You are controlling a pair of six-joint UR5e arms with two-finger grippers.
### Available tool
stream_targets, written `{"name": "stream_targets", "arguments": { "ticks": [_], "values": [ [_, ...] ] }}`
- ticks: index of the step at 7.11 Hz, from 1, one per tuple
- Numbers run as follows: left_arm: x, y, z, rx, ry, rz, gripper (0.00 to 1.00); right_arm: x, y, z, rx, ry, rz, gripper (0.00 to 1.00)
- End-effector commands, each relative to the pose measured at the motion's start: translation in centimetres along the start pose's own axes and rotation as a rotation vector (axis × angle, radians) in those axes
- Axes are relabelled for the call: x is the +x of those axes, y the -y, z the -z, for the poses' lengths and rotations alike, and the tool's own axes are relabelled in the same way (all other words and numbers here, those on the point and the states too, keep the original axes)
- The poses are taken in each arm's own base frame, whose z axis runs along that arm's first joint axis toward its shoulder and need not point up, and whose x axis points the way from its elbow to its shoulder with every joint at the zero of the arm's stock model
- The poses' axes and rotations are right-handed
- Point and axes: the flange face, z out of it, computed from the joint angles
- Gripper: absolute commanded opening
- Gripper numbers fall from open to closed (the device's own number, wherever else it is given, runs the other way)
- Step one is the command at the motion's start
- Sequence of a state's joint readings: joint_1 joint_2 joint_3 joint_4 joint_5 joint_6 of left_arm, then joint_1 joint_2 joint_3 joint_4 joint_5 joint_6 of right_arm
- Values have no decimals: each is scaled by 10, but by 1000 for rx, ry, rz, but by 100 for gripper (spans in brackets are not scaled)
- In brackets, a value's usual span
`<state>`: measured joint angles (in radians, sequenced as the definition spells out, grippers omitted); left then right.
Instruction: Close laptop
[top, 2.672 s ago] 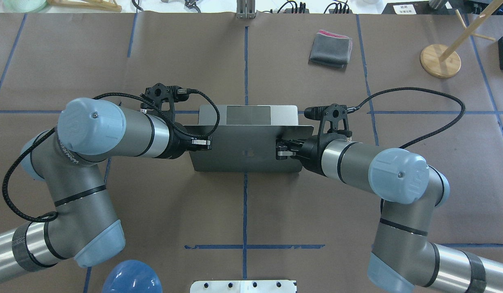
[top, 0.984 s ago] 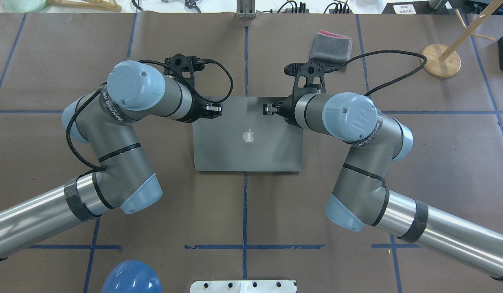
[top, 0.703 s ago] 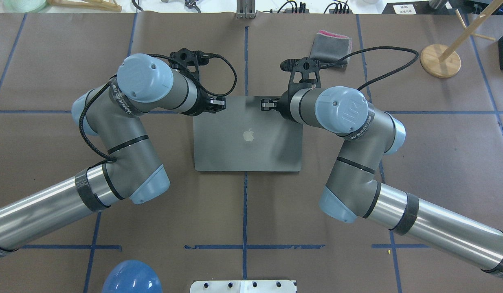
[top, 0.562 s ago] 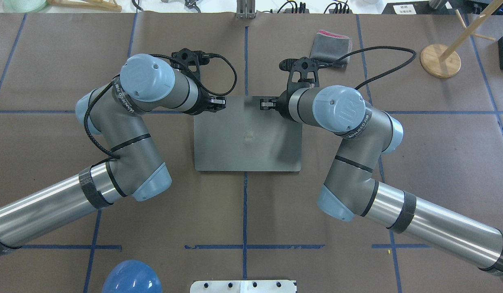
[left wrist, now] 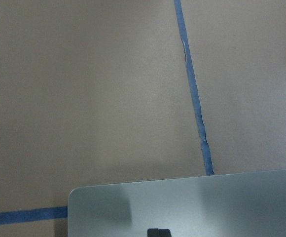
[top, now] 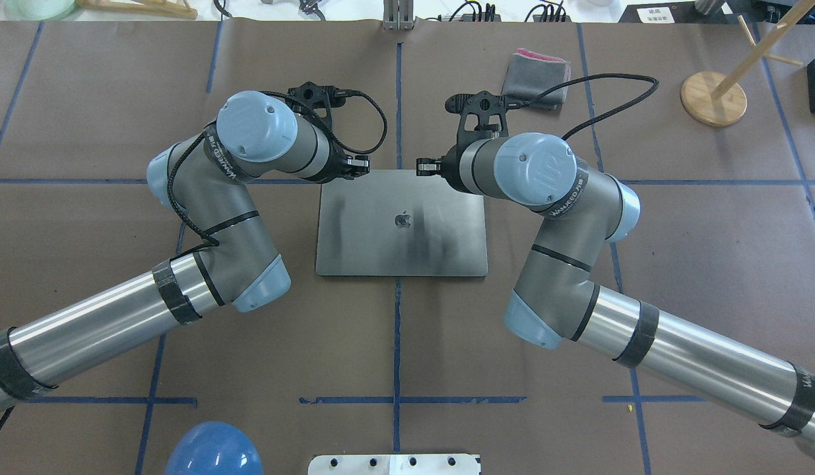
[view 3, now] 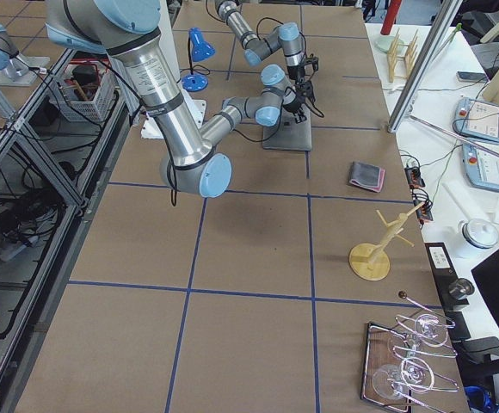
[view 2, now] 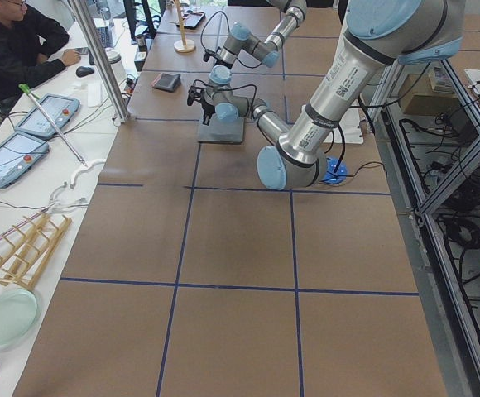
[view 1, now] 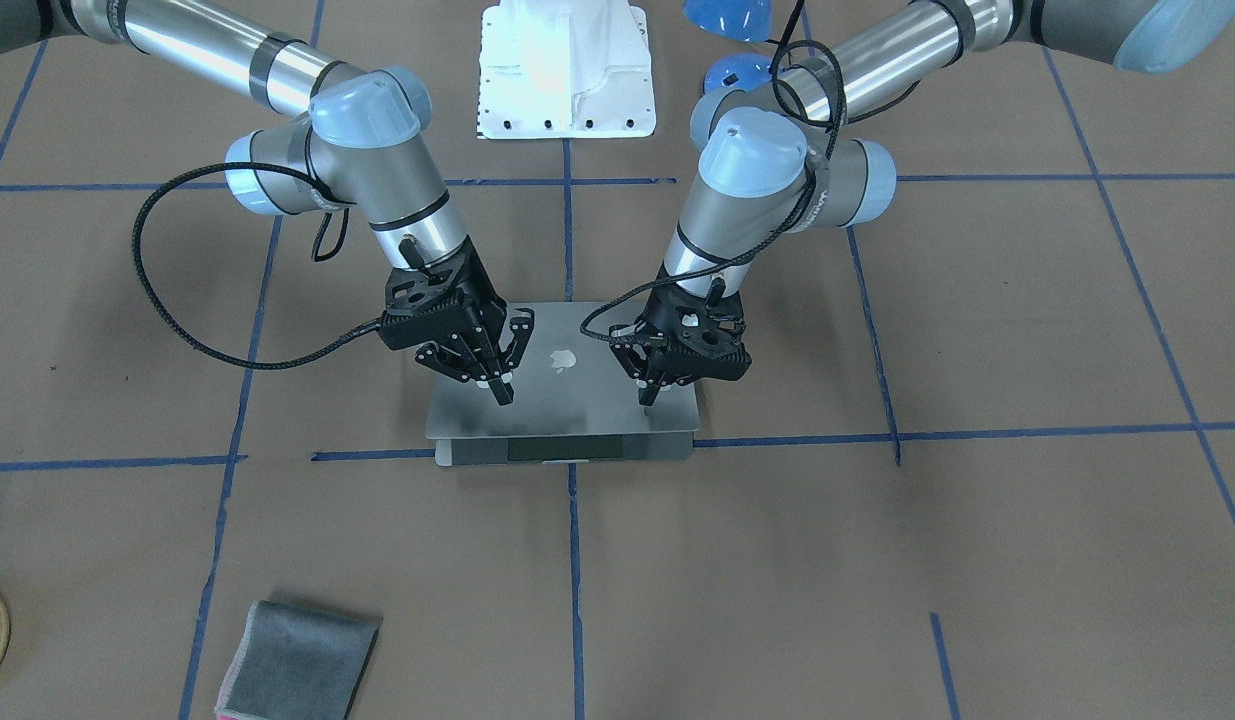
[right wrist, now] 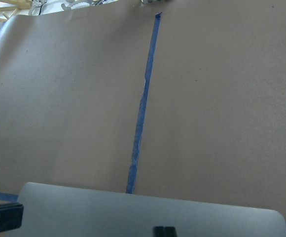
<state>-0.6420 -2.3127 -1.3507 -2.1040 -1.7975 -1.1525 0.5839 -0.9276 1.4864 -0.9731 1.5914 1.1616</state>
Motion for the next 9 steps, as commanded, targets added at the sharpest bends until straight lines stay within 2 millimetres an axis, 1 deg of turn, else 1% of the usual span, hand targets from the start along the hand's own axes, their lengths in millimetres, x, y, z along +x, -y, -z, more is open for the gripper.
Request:
{"name": "stream_targets", "arguments": {
  "ticks": [1,2,3,5,6,7,9],
  "values": [
    [-7,2,-18,-10,26,6,0,-6,7,-13,-24,-6,-6,0],
    [-11,2,-29,-13,30,5,0,0,20,-7,-49,11,-16,0],
    [-13,2,-37,-12,26,5,0,1,23,-7,-49,11,-18,0],
    [-12,0,-41,-17,29,3,0,2,27,-5,-44,12,-22,0],
    [-9,2,-39,-14,23,2,0,3,29,-4,-48,14,-24,0],
    [-4,13,-32,0,13,-16,0,5,32,-3,-51,16,-26,0],
    [-11,29,-17,-51,-26,-2,0,6,34,-2,-56,20,-28,0]
  ]
}}
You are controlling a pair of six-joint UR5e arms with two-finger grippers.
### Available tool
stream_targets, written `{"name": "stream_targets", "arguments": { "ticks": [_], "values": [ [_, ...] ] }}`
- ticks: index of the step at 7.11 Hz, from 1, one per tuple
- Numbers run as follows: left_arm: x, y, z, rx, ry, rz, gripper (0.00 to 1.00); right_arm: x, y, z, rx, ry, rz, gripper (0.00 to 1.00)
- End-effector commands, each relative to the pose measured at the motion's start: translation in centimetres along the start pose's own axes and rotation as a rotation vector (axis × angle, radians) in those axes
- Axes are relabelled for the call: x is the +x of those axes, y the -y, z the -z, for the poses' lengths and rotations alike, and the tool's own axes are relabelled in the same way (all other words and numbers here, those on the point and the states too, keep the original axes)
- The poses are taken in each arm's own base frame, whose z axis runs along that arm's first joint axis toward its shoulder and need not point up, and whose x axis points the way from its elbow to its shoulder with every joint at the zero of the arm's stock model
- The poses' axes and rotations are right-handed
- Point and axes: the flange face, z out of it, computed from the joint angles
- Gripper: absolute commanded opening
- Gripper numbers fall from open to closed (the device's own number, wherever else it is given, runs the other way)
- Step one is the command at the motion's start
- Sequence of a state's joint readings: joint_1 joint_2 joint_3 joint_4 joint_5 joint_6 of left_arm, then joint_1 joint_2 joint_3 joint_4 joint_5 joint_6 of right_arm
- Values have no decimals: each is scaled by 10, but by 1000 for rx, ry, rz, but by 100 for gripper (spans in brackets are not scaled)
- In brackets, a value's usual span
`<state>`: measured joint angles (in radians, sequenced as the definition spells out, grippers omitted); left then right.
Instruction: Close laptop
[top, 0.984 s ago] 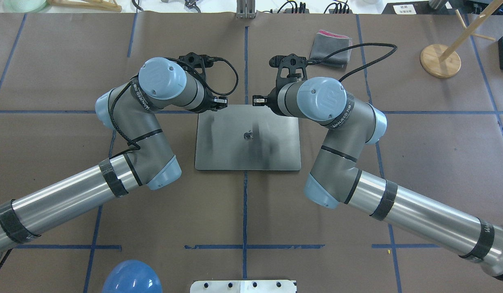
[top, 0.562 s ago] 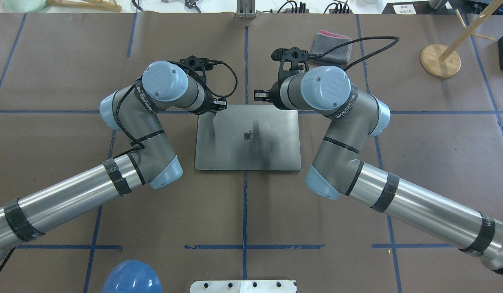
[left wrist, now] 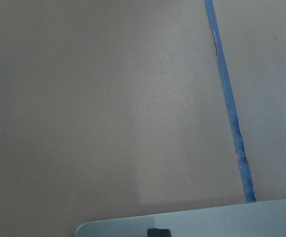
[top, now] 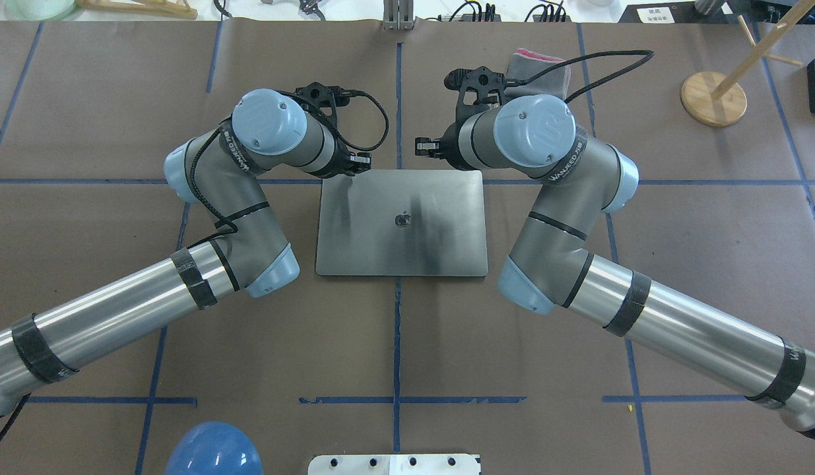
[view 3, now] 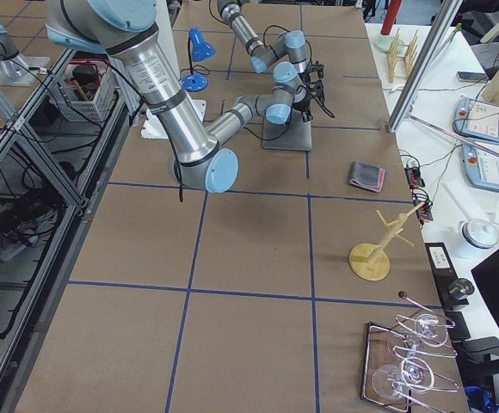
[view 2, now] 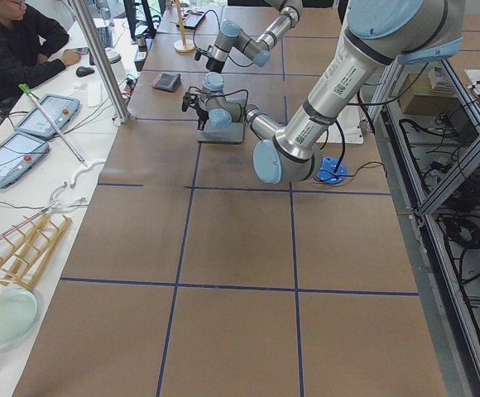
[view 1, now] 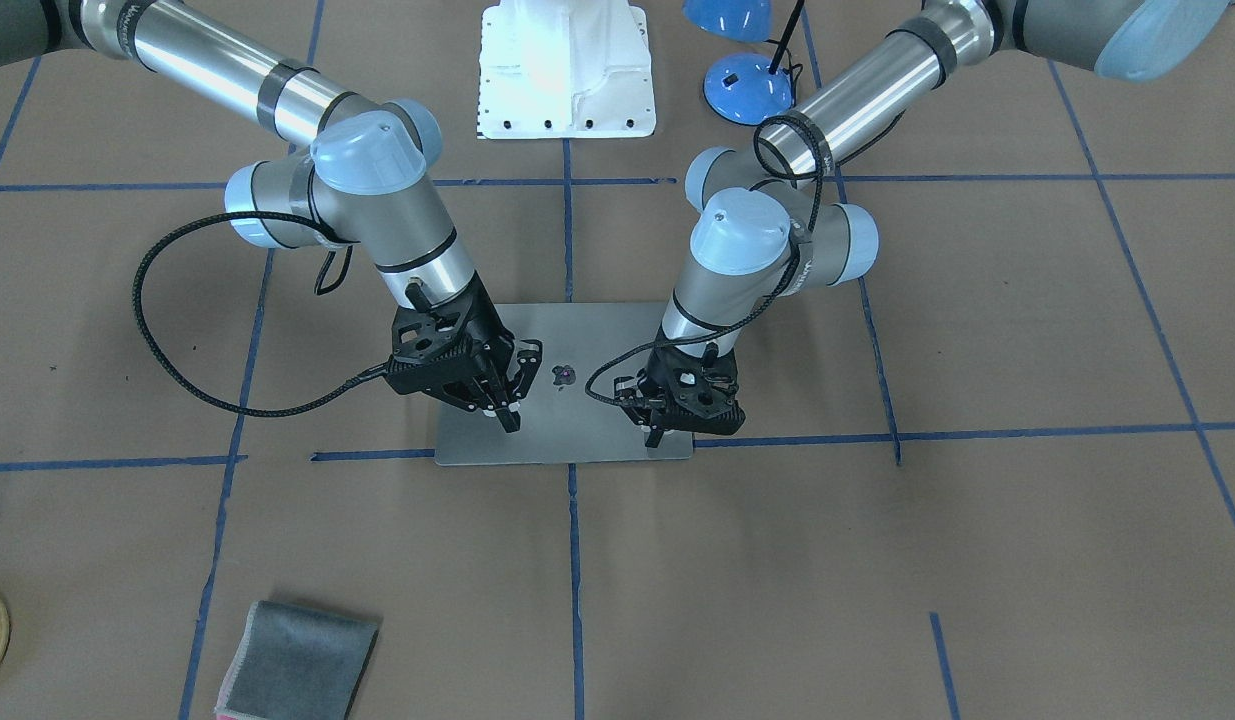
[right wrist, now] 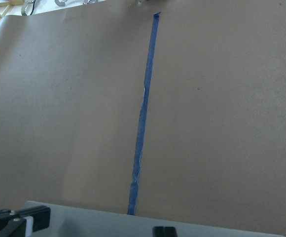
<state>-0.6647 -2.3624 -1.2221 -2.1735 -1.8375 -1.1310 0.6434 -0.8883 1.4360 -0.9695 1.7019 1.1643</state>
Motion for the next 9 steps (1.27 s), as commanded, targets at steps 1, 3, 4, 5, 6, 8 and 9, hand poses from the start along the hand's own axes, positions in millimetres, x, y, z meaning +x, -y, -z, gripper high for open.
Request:
{"name": "stream_targets", "arguments": {
  "ticks": [1,3,4,5,6,8,9],
  "values": [
    [-10,18,17,-42,-34,13,5,0,7,7,-7,14,-2,0],
    [-46,36,50,-91,-73,43,99,28,39,36,-107,63,-37,57],
    [-75,29,65,-81,-64,54,100,52,44,58,-130,59,-57,99],
    [-97,37,86,-70,-27,86,100,68,55,87,-156,21,-79,100],
    [-126,54,114,-97,17,109,100,88,67,122,-202,-55,-103,100],
    [-206,58,179,-120,104,23,100,114,58,186,-332,-252,62,100],
    [-243,46,210,-147,157,14,100,149,42,215,-366,-300,121,100]
  ]
}}
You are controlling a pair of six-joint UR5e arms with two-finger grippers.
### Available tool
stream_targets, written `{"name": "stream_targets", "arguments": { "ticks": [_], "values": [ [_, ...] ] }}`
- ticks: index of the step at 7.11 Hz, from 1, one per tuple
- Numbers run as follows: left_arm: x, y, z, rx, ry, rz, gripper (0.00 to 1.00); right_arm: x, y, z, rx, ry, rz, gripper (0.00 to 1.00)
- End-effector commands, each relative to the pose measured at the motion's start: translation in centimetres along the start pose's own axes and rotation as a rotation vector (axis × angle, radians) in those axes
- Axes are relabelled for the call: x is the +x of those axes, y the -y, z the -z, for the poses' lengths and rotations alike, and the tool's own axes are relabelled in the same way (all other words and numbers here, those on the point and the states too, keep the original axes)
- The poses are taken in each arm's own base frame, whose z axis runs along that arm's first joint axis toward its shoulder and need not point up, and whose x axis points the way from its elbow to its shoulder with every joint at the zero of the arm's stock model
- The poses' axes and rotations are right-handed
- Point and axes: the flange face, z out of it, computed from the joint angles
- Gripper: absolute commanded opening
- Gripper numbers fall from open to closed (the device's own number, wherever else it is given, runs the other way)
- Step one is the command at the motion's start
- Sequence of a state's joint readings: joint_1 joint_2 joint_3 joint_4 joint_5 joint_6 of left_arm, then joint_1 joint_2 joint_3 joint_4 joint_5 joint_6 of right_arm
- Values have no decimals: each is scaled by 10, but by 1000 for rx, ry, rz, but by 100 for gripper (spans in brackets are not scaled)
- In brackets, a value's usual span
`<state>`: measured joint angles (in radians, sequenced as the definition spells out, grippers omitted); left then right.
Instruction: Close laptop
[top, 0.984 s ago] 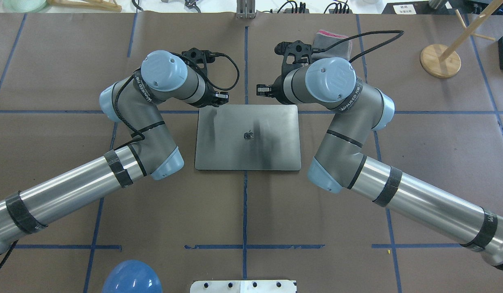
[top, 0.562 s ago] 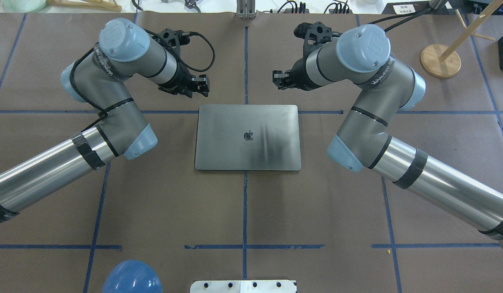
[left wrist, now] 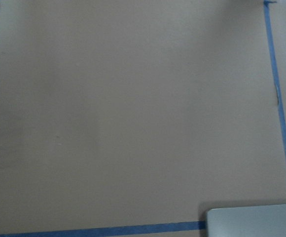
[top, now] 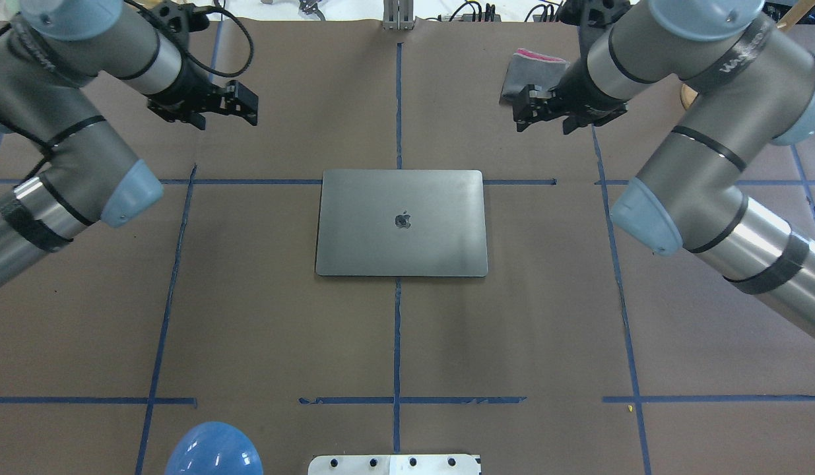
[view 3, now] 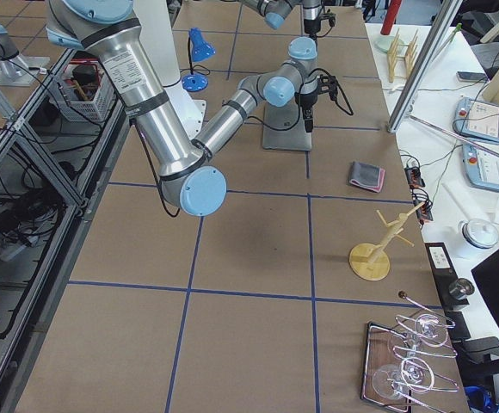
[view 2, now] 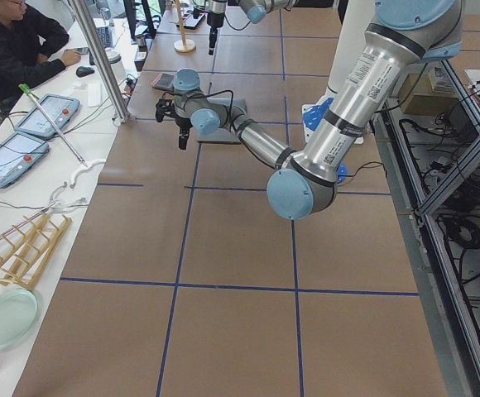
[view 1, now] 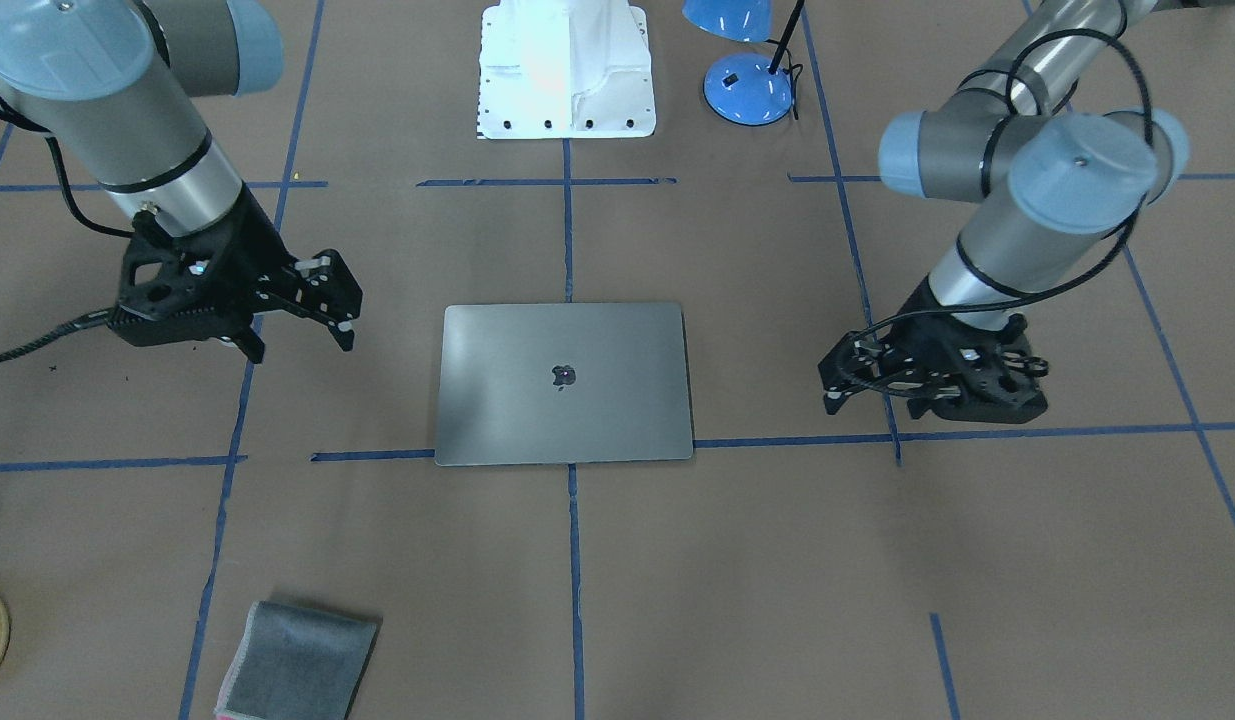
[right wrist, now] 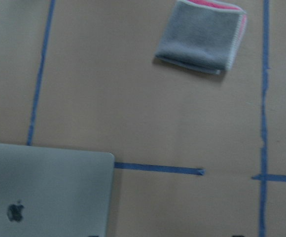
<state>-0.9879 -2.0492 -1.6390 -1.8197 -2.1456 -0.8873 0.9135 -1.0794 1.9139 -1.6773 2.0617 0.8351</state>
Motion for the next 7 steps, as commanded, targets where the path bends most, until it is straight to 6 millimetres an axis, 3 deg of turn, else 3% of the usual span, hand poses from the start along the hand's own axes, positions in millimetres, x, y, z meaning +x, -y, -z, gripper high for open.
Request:
{"name": "stream_targets", "arguments": {
  "ticks": [1,2,3,4,6,7],
  "values": [
    [-89,-36,58,-71,91,1,100,95,-60,27,-82,-122,85,100],
    [-140,-50,82,-96,99,41,100,148,-71,37,-73,-132,105,100],
    [-203,-57,100,-114,93,11,100,200,-78,45,-98,-113,71,100],
    [-280,-68,120,-117,102,-46,100,245,-83,41,-149,-83,88,100],
    [-409,-75,133,-136,89,-49,100,332,-80,43,-185,-44,160,100],
    [-444,-80,131,-149,64,-35,100,367,-80,36,-208,-3,179,100]
  ]
}}
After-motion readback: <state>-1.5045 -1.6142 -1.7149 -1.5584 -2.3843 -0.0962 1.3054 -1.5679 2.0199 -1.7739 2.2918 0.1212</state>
